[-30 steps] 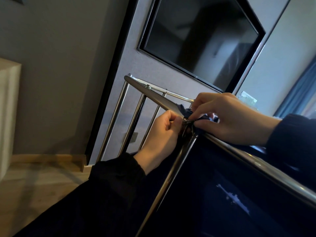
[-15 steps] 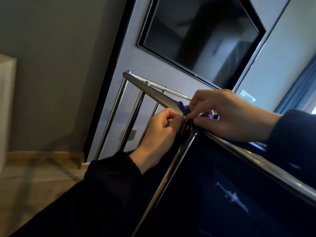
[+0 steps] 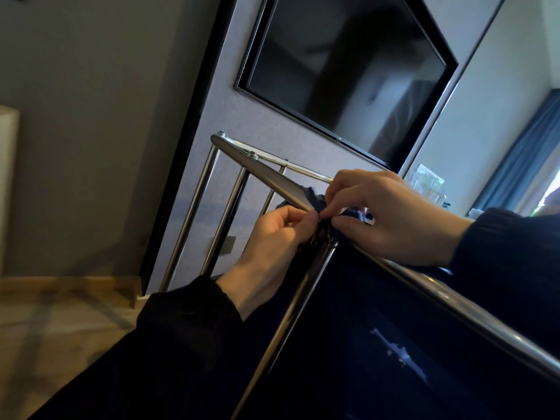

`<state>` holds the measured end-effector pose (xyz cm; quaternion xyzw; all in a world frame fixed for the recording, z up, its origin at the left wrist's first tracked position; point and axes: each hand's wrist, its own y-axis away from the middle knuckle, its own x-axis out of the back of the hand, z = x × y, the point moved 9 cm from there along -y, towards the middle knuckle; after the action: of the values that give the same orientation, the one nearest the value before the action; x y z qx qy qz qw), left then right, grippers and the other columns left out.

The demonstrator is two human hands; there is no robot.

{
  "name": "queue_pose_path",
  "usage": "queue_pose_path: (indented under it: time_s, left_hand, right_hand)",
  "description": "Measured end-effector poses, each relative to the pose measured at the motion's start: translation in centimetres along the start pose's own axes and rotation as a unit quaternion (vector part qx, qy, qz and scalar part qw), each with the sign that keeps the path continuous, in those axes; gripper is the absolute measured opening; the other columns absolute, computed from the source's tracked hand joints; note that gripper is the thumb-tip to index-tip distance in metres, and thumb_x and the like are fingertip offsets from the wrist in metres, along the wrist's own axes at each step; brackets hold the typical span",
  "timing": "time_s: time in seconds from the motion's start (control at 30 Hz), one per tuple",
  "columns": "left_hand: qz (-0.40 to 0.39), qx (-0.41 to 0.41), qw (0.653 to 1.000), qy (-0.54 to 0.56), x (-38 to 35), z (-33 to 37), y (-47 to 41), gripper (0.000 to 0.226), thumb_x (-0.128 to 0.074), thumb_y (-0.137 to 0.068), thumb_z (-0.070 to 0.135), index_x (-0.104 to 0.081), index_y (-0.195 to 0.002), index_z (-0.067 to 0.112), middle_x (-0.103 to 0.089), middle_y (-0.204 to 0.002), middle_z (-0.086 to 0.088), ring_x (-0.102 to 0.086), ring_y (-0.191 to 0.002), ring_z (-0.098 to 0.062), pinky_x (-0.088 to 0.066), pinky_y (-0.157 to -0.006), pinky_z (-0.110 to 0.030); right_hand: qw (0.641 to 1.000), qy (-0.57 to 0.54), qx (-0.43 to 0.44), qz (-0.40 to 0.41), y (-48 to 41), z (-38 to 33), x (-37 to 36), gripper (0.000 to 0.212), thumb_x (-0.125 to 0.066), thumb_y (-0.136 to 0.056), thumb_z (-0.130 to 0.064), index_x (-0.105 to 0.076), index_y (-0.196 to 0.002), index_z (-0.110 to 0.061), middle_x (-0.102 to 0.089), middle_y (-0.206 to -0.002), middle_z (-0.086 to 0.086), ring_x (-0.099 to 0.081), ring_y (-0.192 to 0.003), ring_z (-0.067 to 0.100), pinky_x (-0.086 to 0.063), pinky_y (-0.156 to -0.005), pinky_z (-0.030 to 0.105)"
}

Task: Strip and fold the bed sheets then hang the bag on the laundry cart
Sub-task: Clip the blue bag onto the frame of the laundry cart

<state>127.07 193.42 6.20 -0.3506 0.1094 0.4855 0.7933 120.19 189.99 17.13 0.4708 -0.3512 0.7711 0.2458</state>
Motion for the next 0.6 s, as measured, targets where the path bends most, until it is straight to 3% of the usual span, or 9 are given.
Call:
queue_pose_path:
  time_s: [0.17,0.33,0.47,0.6]
  left_hand:
    - [-0.021,0.086,0.994,-0.070,0.1,-0.5,0.2,0.016,-0.060,-0.087,0.030,-0.065,-0.082,0.016,-0.057,-0.061,0.009,-0.046,-0.062,-0.008,-0.033,-0.063,-0.026]
    - [-0.022,0.129,0.987,-0.091,0.3,-0.9,0.4,0.027,-0.056,-0.089,0.039,-0.064,-0.100,0.016,-0.062,-0.076,0.004,-0.046,-0.071,-0.011,-0.033,-0.069,-0.030]
    - [-0.041,0.130,0.987,-0.091,-0.1,-1.0,0.3,0.025,-0.048,-0.093,0.039,-0.062,-0.089,0.019,-0.060,-0.078,0.005,-0.044,-0.072,-0.011,-0.031,-0.066,-0.030]
    - [-0.035,0.144,0.984,-0.100,-0.6,-0.8,0.2,0.031,-0.042,-0.100,0.032,-0.057,-0.076,0.019,-0.058,-0.063,0.008,-0.047,-0.062,-0.009,-0.033,-0.060,-0.027]
  right_hand:
    - [1.000,-0.007,-0.003,0.003,-0.1,0.2,0.0,0.022,-0.054,-0.076,-0.020,-0.075,-0.083,-0.018,-0.061,-0.088,-0.005,-0.048,-0.071,0.006,-0.034,-0.067,0.009]
    - [1.000,-0.027,-0.013,0.007,-0.2,0.6,-0.1,0.022,-0.055,-0.075,-0.021,-0.075,-0.083,-0.017,-0.062,-0.087,-0.006,-0.052,-0.071,0.009,-0.039,-0.068,0.021]
    - [0.999,-0.039,-0.022,0.007,-0.3,0.9,-0.1,0.022,-0.056,-0.075,-0.023,-0.075,-0.085,-0.018,-0.062,-0.088,-0.007,-0.052,-0.073,0.006,-0.037,-0.069,0.017]
    - [0.999,-0.035,-0.020,0.006,-0.3,0.9,-0.2,0.021,-0.055,-0.075,-0.023,-0.074,-0.083,-0.018,-0.062,-0.088,-0.005,-0.052,-0.073,0.006,-0.036,-0.069,0.014]
